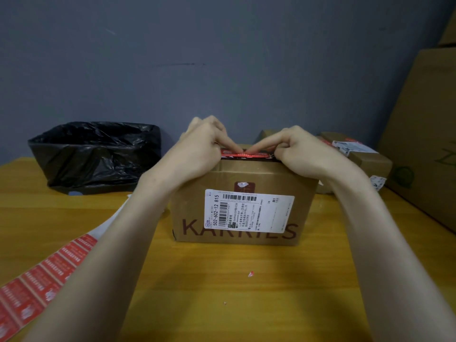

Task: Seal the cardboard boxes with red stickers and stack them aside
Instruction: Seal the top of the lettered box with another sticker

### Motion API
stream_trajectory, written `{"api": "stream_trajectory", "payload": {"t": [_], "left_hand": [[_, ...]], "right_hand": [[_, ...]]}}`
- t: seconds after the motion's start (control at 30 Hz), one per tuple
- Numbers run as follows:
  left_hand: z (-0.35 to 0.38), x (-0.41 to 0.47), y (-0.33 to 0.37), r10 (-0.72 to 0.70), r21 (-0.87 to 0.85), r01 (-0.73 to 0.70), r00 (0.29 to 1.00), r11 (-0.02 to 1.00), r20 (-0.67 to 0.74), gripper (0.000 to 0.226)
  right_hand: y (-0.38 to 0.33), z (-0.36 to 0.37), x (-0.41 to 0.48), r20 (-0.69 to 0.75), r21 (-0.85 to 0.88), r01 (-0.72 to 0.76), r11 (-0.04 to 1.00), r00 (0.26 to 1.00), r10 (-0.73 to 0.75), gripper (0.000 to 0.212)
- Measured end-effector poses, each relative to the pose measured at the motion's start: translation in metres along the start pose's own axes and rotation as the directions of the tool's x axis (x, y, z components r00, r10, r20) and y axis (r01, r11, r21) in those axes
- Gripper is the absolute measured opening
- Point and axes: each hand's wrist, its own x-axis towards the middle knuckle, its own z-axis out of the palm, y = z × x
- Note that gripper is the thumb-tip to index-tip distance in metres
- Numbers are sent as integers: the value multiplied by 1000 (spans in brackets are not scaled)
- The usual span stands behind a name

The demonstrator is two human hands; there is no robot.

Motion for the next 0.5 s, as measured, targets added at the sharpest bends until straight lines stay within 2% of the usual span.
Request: {"api": "stream_trajectory", "payload": {"t": [0.17, 0.3, 0.33, 0.4, 0.5], "left_hand": [[-14, 1, -7, -73, 62, 74, 997, 995, -21, 51], [-22, -1, -12, -74, 106, 79, 996, 991, -46, 51], [-23, -1, -10, -37, 111, 39, 999, 993, -17, 50], [-21, -3, -6, 61, 107, -75, 990, 991, 127, 55], [-18, -5, -2, 125, 119, -169, 943, 978, 310, 62]], "right_hand": [[6, -10, -3, -41, 26, -54, 998, 998, 55, 48], [7, -6, 1, -160, 69, -81, 994, 983, 91, 33], [6, -2, 3, -189, 64, -82, 995, 978, 93, 24], [4, 5, 7, -231, 24, -89, 996, 969, 92, 10], [0, 16, 10, -255, -49, -118, 992, 962, 101, 24]]}}
